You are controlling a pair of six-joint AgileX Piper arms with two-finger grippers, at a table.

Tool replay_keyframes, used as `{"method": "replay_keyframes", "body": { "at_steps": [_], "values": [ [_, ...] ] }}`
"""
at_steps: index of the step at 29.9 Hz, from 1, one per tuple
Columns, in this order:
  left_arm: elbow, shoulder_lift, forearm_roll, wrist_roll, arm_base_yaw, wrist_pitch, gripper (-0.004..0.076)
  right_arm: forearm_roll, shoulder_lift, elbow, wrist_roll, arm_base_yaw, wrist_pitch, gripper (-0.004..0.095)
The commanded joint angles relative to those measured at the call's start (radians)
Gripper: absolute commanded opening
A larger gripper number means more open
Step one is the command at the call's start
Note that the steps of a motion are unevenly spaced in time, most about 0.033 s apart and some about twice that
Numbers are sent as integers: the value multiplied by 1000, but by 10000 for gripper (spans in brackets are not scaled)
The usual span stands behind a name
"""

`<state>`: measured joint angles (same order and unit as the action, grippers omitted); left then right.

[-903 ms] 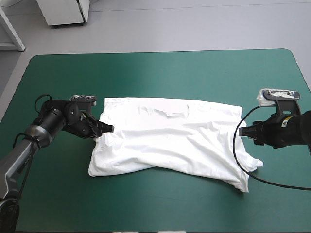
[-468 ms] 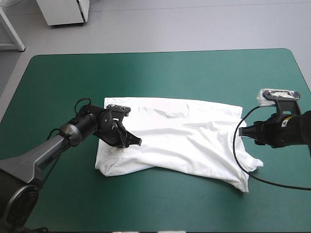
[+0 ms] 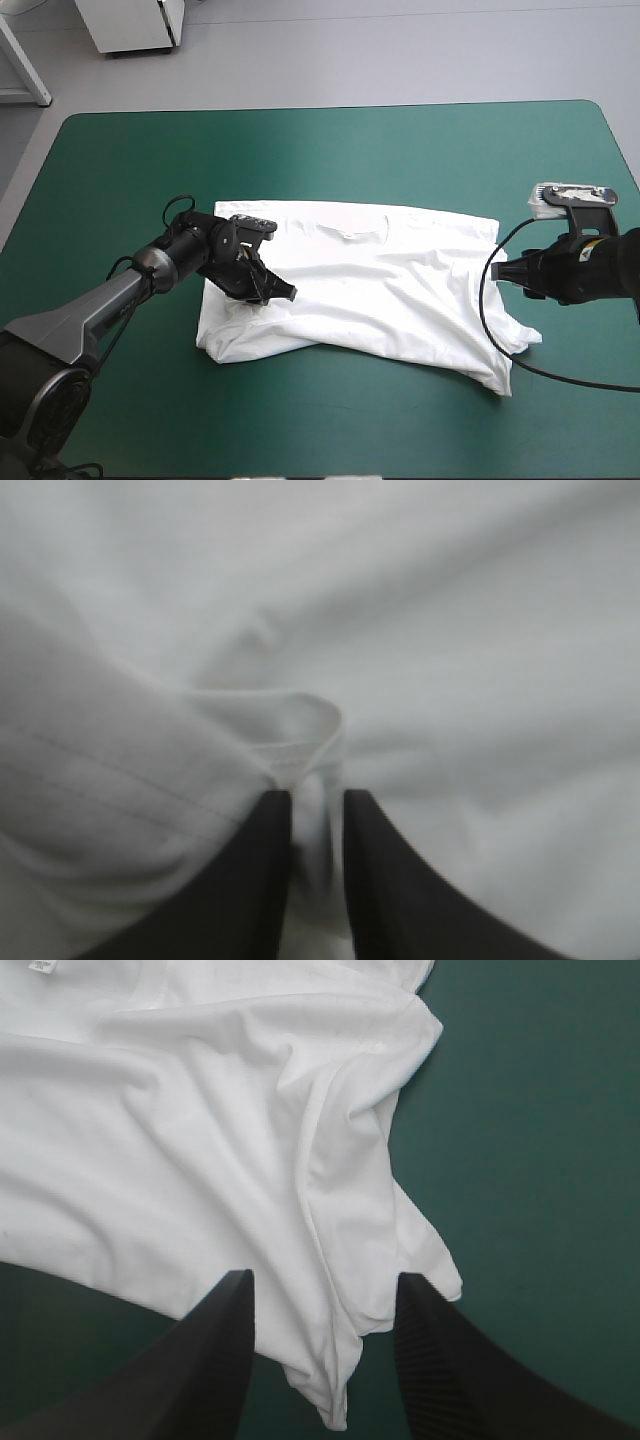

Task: Fold the cloth

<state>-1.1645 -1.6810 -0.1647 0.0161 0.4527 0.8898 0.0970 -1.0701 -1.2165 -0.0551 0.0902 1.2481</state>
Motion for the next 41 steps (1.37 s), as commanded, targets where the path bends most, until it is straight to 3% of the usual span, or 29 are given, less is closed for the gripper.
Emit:
{"method": "replay_keyframes", "body": {
  "at_steps": [1,7,10,15,20,26,31,41],
  "values": [
    [-60,41,-33,23,5,41,267,-1,17,-31,2,-2,1,418],
    [-108,41,-31,23,5,106,437,-1,17,-31,2,-2,1,418],
    [-110,51,-19,23,5,148,472,-5,17,-31,2,-2,1,418],
    [-108,100,143,-120,5,193,471,-31,17,-31,-13,-4,1,419],
    [-89,199,276,-223,5,212,471,-152,5,10,-74,-4,1,418],
    [34,304,321,-272,5,260,470,-136,-14,128,-75,-48,-4,420],
    [131,374,321,-311,5,272,470,-110,-18,213,-92,-114,-84,419],
    [146,419,319,-321,5,254,470,-84,-153,337,-62,-135,-217,420]
  ]
}}
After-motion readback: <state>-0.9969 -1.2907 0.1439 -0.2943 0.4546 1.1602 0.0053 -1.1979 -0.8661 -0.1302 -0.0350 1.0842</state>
